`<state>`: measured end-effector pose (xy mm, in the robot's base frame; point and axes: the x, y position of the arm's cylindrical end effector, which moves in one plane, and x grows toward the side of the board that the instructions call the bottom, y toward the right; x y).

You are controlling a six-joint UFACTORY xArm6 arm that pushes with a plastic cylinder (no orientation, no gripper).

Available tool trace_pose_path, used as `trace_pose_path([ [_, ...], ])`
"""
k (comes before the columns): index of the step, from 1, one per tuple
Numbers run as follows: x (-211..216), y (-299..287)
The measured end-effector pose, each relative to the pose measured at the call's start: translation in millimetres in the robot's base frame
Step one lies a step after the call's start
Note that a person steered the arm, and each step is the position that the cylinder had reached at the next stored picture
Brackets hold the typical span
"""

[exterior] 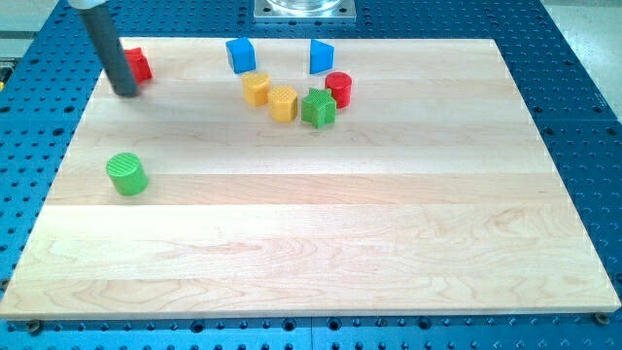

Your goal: Push the blue cube into the yellow blocks

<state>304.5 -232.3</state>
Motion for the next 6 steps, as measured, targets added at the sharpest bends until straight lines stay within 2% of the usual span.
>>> trace_pose_path([
  [1, -7, 42],
  [3, -96, 68],
  [4, -89, 128],
  [5, -45, 181],
  [6, -45, 166],
])
